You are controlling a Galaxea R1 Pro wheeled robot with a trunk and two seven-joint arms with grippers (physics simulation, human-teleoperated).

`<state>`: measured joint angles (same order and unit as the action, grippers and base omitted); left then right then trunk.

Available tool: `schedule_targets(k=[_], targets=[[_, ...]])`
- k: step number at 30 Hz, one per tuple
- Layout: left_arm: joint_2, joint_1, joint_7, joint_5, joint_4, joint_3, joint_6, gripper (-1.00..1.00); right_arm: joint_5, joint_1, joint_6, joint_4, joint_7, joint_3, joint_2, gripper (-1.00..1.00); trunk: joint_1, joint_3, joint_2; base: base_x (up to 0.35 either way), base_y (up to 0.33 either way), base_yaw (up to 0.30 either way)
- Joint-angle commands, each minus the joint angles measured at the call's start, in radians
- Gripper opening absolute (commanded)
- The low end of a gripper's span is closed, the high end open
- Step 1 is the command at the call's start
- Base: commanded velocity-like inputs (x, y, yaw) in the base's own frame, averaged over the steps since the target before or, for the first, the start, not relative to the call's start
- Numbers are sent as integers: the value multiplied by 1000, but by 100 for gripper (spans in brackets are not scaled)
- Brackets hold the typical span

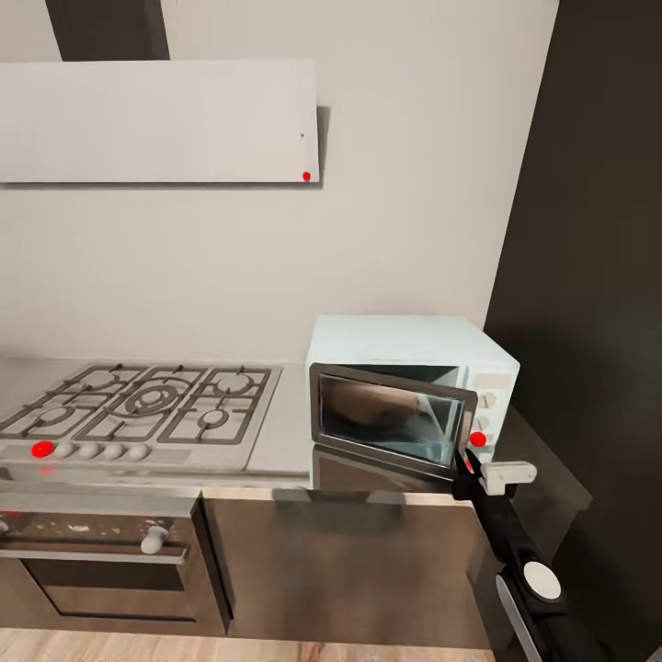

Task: In the kitchen, take the popcorn bag from the countertop, put it into the microwave, and heat it until the popcorn is cooked so the cooked popcorn ends up inside the bag.

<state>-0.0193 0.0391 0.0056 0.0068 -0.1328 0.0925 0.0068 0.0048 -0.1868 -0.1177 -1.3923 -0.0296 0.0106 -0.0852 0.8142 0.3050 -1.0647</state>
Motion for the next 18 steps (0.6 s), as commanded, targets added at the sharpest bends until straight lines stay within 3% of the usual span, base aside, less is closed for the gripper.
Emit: schedule_targets(k=[1, 2, 8, 15, 18], targets=[[-1, 1, 1, 1, -3, 7, 1, 100, -8, 0, -3, 4, 2, -54, -1, -100, 0, 1, -1, -7, 1, 0], [-6, 1, 1, 1, -2, 7, -2, 100, -5, 0, 4, 6, 3, -5, -6, -100, 0, 1, -1, 0, 0, 0], [-10, 1, 1, 1, -2, 7, 0, 100, 6, 0, 0, 6, 8, 7, -37, -100, 0, 1, -1, 0, 0, 0], [-10, 1, 1, 1, -2, 7, 1, 100, 25, 0, -2, 9, -12, 23, -39, -100, 0, 1, -1, -1, 0, 0], [-10, 1, 1, 1, -2, 7, 1, 100, 34, 0, -2, 9, -12, 26, -39, -100, 0, 1, -1, -187, 0, 0]])
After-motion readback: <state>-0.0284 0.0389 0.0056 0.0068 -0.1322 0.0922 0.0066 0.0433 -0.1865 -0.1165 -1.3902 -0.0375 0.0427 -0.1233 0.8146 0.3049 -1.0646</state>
